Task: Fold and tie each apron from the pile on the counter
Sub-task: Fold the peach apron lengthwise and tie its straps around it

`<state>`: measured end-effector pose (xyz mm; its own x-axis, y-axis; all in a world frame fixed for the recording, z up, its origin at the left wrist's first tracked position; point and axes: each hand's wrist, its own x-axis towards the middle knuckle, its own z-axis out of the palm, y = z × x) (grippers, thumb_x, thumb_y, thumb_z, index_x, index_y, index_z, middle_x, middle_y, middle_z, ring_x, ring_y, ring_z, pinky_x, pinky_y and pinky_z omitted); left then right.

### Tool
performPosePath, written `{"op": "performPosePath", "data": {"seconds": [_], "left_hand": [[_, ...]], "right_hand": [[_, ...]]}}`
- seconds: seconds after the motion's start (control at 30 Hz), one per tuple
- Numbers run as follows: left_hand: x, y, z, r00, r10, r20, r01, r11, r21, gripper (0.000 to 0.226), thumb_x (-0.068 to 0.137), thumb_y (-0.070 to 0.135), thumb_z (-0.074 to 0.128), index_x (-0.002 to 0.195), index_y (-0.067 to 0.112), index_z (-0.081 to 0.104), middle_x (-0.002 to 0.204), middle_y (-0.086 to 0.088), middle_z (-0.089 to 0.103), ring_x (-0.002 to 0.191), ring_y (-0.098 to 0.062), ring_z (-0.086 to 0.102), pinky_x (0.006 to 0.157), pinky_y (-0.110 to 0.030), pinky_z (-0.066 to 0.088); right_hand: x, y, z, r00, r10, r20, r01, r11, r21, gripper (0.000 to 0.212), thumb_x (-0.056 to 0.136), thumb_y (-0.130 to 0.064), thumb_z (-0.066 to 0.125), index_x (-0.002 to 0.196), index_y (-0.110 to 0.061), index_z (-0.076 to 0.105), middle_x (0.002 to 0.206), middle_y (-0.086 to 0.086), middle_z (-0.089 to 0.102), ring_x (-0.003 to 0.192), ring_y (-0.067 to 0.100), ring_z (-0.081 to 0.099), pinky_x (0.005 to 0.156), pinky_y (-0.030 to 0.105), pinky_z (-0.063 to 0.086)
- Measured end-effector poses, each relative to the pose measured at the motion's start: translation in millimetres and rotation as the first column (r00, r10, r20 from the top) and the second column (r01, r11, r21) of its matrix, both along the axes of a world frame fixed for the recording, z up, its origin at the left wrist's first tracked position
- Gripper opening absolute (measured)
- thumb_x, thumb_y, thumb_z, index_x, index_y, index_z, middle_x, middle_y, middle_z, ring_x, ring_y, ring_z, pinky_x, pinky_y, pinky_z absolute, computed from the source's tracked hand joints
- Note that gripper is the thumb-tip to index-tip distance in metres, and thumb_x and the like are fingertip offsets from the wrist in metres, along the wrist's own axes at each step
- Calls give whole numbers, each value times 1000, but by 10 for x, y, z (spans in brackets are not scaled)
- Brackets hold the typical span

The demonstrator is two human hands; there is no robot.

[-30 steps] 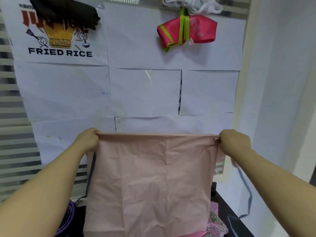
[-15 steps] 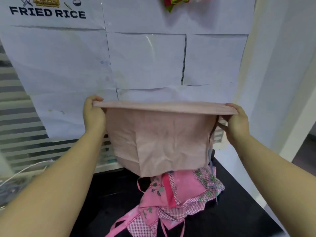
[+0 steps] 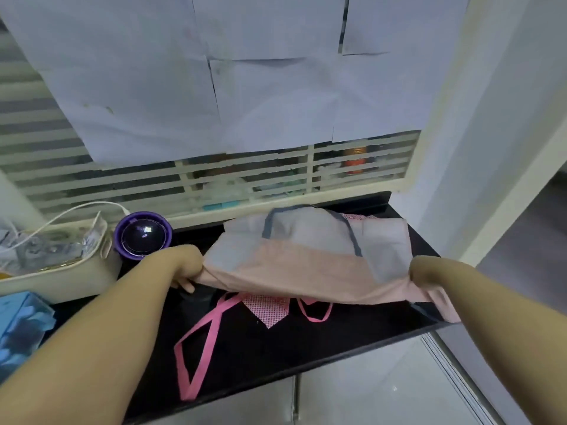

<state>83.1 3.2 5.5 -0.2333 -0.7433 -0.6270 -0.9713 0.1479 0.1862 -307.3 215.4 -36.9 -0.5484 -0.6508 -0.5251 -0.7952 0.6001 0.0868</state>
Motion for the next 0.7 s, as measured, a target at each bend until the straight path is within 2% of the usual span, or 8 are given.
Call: {"op": "performPosePath", "data": {"seconds": [0.1, 0.17, 0.27, 0.33, 0.4, 0.53, 0.63, 0.7], "left_hand": [[34, 98, -55, 995, 14, 96, -20, 998, 63, 32, 87, 0, 32, 101, 6, 61, 100, -17, 67, 79, -26, 68, 80, -37, 57], [48, 137, -61, 987, 22, 160, -36, 996, 83, 28, 87, 2, 31, 90, 7, 58, 88, -17, 68, 77, -27, 68, 81, -39, 56], [19, 122, -20, 974, 51, 220, -87, 984, 158, 30, 92, 5, 27, 97, 5, 56, 63, -8, 58, 39, -13, 50, 56, -27, 52], [-41, 57, 52, 958, 24, 286, -79, 980, 183, 33, 93, 7, 27, 112, 4, 53, 74, -8, 57, 33, -10, 45, 41, -19, 46], [-116, -43, 107, 938, 27, 345, -89, 982, 167, 35, 94, 9, 29, 121, 3, 50, 74, -6, 58, 35, -10, 46, 43, -16, 44], [-312, -239, 107, 933, 103, 345, -121, 992, 30, 23, 96, 12, 37, 109, 2, 53, 82, -7, 59, 63, -16, 56, 69, -25, 51], [-444, -450, -9, 962, 58, 266, 0, 977, -212, 29, 95, 8, 45, 119, 0, 58, 112, -13, 63, 101, -26, 62, 90, -32, 48], [-515, -646, -205, 983, 110, 146, -59, 946, -318, 31, 94, 6, 47, 121, -1, 59, 123, -16, 61, 113, -29, 59, 93, -32, 46]], "right_hand": [[55, -4, -22, 1000, 22, -10, -22, 998, 51, 12, 95, -11, 39, 100, -10, 51, 104, 8, 51, 92, 25, 49, 85, 30, 40], [40, -23, -2, 999, 38, -23, -36, 998, 57, 16, 96, -11, 40, 104, -7, 53, 104, 7, 53, 92, 25, 49, 84, 29, 41], [32, -46, 79, 993, 99, -68, -86, 981, 176, 29, 94, -11, 42, 118, -3, 57, 103, 7, 53, 92, 24, 51, 83, 28, 42], [6, -98, 191, 986, 138, -94, -107, 954, 279, 35, 90, -8, 46, 122, -4, 58, 104, 7, 55, 96, 25, 55, 87, 28, 45], [-2, -200, 365, 977, 180, -114, -126, 920, 372, 36, 86, -7, 53, 122, -7, 59, 105, 7, 54, 101, 26, 56, 89, 29, 46], [-181, -534, 466, 969, 190, -157, -121, 922, 369, 36, 84, -11, 60, 121, -9, 60, 111, 8, 55, 105, 25, 56, 99, 32, 45], [-389, -762, 357, 974, 94, -208, -58, 984, 170, 28, 92, -15, 48, 117, -10, 58, 101, 3, 54, 98, 25, 53, 96, 32, 43], [-521, -921, 233, 957, 53, -285, -46, 998, 32, 16, 96, -19, 38, 101, -16, 54, 84, -4, 48, 93, 22, 51, 90, 31, 35]]}}
